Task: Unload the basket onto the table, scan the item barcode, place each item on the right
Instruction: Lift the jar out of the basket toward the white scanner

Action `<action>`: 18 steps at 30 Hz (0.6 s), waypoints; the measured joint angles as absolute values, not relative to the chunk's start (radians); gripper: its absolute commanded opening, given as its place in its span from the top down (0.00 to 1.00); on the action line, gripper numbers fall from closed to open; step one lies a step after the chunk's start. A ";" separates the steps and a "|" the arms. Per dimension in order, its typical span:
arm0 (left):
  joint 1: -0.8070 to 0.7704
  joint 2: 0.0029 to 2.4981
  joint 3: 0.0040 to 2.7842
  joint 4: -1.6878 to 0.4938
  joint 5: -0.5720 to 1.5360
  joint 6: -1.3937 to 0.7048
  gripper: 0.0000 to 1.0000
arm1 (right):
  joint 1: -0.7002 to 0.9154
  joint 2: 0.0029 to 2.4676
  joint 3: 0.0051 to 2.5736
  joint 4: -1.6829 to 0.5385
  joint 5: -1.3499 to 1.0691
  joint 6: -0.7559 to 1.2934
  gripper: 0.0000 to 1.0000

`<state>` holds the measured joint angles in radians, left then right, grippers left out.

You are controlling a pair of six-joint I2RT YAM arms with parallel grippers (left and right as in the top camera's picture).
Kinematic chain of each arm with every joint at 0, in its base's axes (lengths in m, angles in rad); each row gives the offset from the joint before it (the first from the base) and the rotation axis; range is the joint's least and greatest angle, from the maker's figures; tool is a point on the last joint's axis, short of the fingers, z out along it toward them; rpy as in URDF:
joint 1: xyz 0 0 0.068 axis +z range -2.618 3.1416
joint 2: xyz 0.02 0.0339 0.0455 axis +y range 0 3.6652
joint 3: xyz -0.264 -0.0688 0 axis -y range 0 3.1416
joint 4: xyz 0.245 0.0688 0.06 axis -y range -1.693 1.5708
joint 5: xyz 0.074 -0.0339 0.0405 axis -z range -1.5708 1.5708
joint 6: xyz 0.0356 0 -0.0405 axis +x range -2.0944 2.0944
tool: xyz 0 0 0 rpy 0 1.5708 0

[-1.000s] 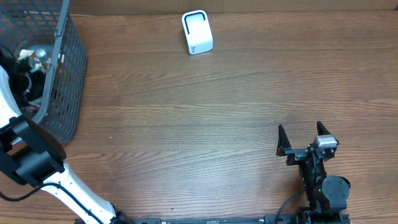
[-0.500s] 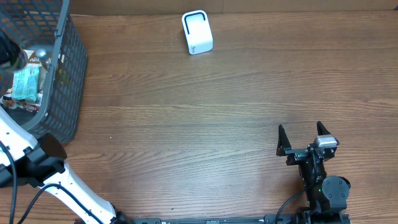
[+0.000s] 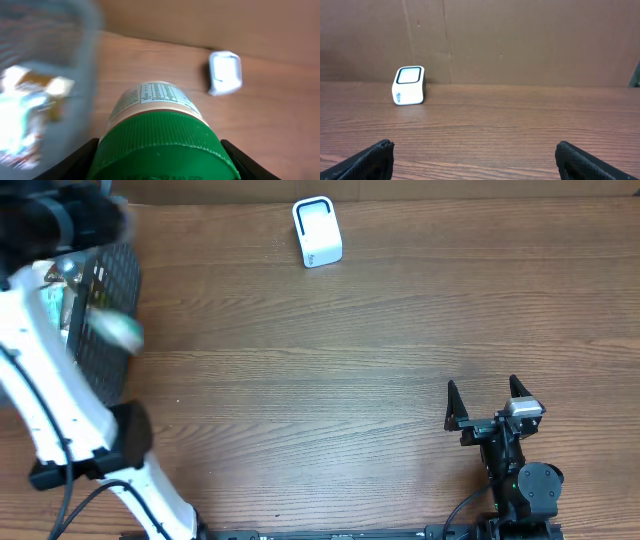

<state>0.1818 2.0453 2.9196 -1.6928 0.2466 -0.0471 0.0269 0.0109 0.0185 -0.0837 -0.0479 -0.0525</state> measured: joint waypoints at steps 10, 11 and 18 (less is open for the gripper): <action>-0.235 2.024 2.638 -1.680 0.133 -0.092 0.62 | 0.027 0.011 0.019 -0.084 -0.048 -0.052 0.00; -0.263 2.024 2.595 -1.667 0.129 -0.105 0.61 | 0.027 0.011 0.019 -0.083 -0.048 -0.052 0.00; -0.397 2.024 2.368 -1.533 0.116 -0.191 0.68 | 0.027 0.011 0.019 -0.083 -0.048 -0.053 0.00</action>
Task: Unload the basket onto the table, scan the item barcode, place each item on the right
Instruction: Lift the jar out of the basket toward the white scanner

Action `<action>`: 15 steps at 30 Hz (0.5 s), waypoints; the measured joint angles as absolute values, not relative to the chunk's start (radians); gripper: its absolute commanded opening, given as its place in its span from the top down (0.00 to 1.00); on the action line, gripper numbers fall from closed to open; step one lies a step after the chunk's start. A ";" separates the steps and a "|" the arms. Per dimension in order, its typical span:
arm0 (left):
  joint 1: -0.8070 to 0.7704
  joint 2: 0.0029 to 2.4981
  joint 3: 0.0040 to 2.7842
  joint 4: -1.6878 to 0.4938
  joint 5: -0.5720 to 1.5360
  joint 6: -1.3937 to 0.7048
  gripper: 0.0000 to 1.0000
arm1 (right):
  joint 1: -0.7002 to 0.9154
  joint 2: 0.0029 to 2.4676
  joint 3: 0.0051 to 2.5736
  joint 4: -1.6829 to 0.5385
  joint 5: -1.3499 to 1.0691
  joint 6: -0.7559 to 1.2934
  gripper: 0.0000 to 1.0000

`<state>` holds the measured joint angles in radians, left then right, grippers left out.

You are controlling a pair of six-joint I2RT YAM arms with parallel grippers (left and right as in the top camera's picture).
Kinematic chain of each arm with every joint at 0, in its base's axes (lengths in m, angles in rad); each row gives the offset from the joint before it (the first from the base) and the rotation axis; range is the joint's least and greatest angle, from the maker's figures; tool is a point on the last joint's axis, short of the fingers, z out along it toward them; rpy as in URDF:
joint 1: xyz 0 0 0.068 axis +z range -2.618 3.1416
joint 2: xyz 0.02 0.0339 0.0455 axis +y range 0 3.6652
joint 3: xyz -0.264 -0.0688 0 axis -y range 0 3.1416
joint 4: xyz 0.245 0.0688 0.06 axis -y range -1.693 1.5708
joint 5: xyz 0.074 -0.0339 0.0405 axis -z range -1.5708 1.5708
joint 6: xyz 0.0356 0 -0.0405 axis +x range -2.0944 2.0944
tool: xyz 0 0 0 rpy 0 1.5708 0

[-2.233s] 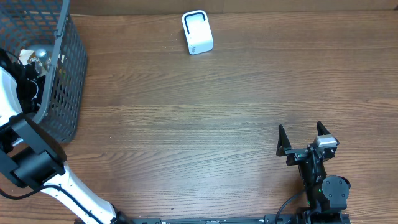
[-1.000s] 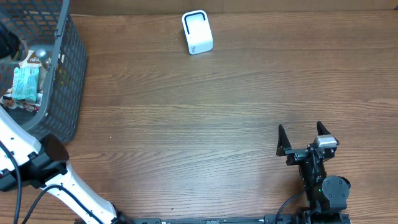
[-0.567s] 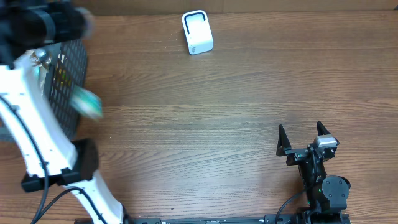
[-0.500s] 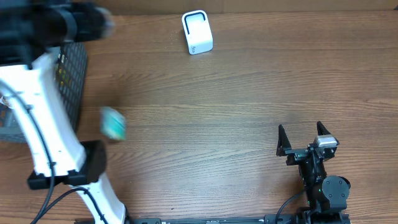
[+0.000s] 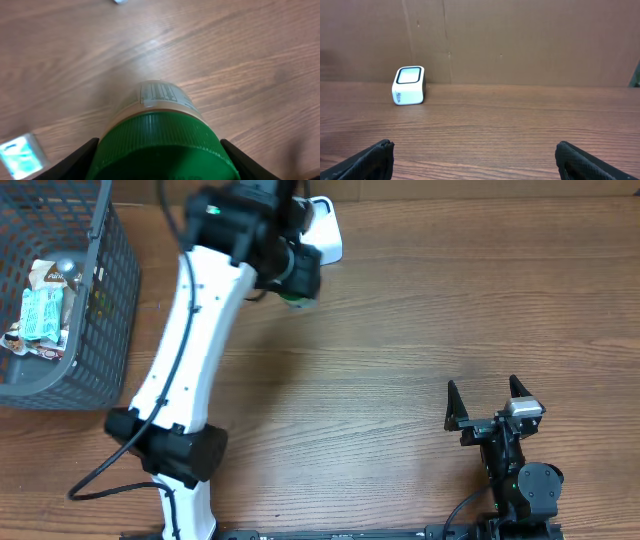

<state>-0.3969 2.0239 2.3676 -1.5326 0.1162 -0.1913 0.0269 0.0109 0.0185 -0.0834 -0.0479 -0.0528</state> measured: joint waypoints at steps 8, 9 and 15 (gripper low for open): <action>-0.462 2.024 2.164 -1.366 0.114 -0.310 0.68 | 0.027 0.011 0.019 -0.083 -0.048 -0.052 0.00; -0.467 2.024 2.138 -1.347 0.115 -0.329 0.68 | 0.027 0.011 0.019 -0.083 -0.048 -0.053 0.00; -0.499 2.024 1.980 -1.239 0.114 -0.484 0.69 | 0.027 0.011 0.019 -0.083 -0.048 -0.053 0.00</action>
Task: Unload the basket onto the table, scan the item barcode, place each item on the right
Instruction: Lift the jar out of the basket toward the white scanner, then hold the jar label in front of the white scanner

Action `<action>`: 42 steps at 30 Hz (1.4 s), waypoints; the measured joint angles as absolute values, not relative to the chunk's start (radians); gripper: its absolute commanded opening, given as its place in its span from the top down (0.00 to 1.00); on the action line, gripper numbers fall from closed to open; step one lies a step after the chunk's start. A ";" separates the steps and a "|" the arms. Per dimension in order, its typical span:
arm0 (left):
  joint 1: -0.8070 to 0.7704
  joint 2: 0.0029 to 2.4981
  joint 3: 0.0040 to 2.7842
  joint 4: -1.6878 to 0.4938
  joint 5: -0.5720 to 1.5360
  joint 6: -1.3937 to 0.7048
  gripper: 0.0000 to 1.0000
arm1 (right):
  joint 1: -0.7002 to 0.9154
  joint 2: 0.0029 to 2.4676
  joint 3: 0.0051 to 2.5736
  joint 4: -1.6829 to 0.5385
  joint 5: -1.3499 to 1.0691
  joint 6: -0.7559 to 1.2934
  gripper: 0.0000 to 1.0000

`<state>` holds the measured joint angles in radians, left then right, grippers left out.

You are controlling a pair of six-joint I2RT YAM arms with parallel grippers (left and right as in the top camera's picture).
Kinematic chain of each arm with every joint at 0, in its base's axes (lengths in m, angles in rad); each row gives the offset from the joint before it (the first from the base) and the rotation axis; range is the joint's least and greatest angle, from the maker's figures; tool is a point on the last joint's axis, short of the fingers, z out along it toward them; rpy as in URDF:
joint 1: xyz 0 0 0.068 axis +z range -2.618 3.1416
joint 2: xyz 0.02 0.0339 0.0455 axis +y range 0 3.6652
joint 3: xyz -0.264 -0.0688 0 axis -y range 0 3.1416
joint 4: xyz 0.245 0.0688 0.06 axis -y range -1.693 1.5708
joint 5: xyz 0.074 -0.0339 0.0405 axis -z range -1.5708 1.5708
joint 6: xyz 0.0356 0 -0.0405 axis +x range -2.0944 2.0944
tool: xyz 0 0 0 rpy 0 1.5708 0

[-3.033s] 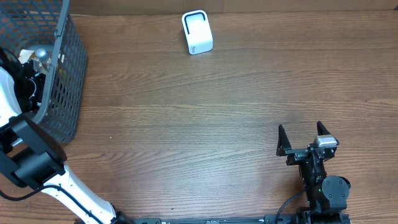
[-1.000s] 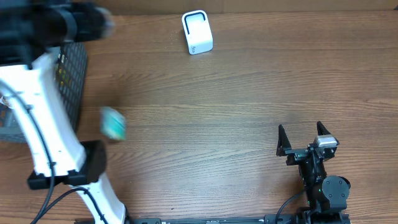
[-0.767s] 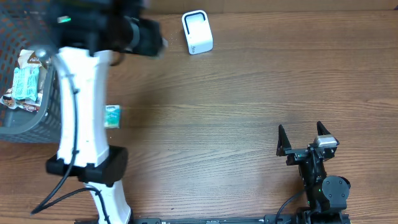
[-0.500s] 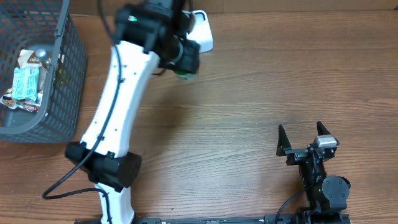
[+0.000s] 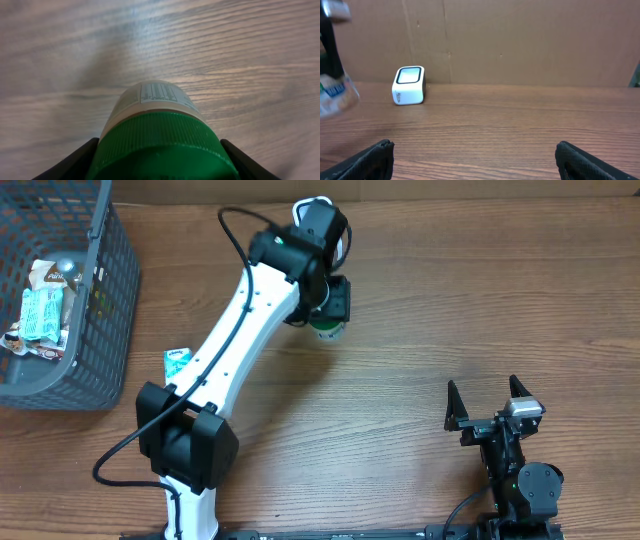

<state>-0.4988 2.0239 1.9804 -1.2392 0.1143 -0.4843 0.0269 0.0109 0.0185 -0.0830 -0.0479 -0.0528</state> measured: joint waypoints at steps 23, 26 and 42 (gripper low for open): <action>-0.583 2.025 1.773 -1.000 0.100 -0.649 0.77 | 0.027 0.011 0.019 -0.083 -0.047 -0.053 0.00; -0.583 2.031 1.773 -0.987 0.100 -0.652 0.77 | 0.027 0.011 0.019 -0.083 -0.048 -0.053 0.00; -0.670 2.053 1.763 -0.962 -0.051 -0.690 0.68 | 0.027 0.011 0.019 -0.084 -0.048 -0.052 0.00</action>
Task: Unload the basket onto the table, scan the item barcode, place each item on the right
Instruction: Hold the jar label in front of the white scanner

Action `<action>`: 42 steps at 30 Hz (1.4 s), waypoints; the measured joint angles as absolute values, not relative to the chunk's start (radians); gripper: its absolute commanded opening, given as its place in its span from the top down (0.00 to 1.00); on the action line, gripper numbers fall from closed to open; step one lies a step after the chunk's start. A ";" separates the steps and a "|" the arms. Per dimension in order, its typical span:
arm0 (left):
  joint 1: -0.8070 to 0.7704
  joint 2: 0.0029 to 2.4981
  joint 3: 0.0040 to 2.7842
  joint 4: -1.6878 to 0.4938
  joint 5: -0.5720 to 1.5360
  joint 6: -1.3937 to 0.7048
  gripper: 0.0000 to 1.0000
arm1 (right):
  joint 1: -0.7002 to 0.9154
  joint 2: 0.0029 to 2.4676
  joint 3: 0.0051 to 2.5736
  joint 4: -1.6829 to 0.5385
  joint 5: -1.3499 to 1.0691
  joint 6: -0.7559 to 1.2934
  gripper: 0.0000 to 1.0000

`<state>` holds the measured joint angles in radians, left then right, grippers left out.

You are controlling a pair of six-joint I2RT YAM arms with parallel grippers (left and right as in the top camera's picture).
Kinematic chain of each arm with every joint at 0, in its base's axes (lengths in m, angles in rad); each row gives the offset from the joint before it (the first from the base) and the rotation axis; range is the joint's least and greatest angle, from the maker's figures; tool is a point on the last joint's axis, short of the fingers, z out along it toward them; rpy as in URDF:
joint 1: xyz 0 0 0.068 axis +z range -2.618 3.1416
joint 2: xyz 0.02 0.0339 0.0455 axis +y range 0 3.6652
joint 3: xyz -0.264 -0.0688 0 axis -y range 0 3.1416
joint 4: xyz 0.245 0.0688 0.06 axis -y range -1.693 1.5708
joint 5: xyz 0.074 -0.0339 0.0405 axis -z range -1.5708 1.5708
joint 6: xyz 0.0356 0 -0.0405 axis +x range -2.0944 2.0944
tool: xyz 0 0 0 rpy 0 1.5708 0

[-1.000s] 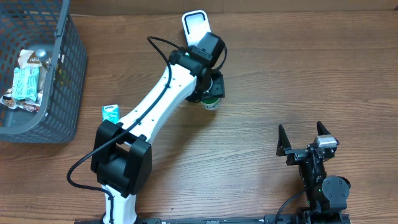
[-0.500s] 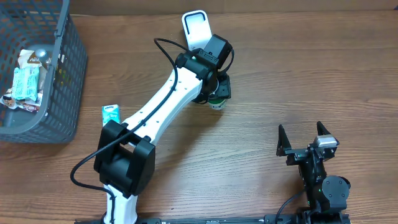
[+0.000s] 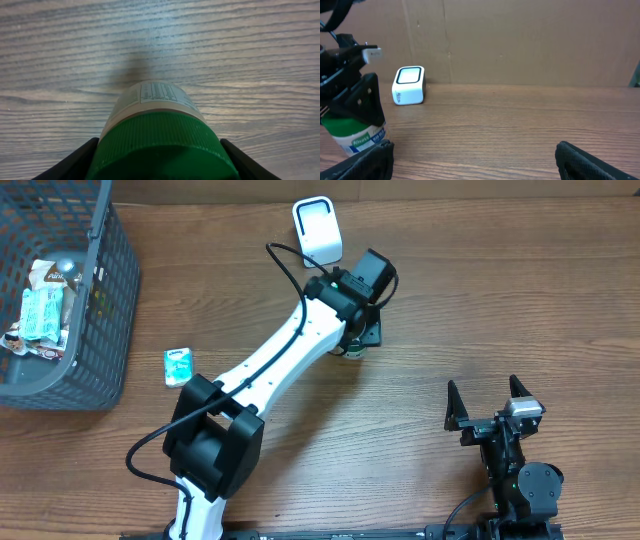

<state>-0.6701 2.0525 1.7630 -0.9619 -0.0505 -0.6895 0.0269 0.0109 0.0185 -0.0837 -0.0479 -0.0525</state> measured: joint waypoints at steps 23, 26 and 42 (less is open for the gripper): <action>-0.695 2.056 1.659 -0.926 -0.092 -0.735 0.43 | 0.027 0.011 0.019 -0.083 -0.048 -0.053 0.00; -0.700 2.056 1.659 -0.926 -0.095 -0.735 0.41 | 0.027 0.011 0.019 -0.083 -0.048 -0.053 0.00; -0.732 2.056 1.659 -0.945 -0.095 -0.735 0.41 | 0.027 0.011 0.019 -0.083 -0.048 -0.053 0.00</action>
<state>-0.7322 2.0560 1.6588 -0.9455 -0.0948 -0.7345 0.0269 0.0109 0.0185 -0.0830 -0.0479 -0.0528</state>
